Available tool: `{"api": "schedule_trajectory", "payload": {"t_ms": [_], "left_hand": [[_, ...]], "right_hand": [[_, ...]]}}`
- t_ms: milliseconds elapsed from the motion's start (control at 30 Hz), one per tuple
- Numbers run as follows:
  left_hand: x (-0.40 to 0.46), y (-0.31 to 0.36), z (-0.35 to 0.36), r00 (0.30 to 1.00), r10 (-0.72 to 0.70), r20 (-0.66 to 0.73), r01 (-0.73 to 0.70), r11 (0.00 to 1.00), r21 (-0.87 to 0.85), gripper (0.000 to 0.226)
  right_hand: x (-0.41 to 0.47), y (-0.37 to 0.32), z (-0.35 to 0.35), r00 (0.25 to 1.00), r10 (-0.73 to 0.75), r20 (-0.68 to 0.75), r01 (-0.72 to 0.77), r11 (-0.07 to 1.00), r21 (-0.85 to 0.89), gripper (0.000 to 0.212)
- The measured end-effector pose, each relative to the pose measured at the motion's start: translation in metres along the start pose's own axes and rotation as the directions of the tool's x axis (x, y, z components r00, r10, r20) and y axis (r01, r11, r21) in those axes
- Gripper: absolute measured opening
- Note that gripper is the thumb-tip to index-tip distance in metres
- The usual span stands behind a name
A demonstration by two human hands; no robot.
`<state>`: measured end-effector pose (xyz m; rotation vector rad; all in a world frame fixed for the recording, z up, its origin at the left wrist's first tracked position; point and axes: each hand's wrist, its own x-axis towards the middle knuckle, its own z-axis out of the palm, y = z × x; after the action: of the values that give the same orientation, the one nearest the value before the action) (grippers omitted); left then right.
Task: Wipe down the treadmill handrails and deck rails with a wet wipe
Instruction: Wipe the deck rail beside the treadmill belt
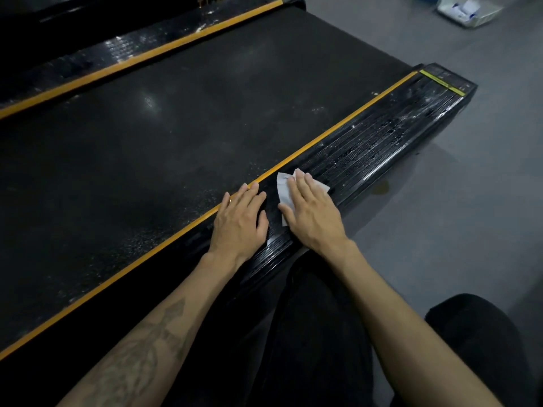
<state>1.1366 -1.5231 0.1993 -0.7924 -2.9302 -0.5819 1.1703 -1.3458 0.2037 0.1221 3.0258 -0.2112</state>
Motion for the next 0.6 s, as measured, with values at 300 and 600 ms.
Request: {"api": "schedule_trajectory", "payload": {"t_ms": [300, 600], "left_hand": [[-0.001, 0.017, 0.011, 0.997, -0.077, 0.027, 0.073, 0.989, 0.126, 0.053], [-0.003, 0.010, 0.016, 0.998, 0.032, 0.052, -0.036, 0.996, 0.083, 0.060]], "right_hand": [[-0.015, -0.014, 0.009, 0.999, 0.044, -0.016, -0.044, 0.999, -0.008, 0.076], [-0.031, -0.016, 0.012, 0.988, 0.142, -0.061, -0.141, 0.990, 0.016, 0.073]]}}
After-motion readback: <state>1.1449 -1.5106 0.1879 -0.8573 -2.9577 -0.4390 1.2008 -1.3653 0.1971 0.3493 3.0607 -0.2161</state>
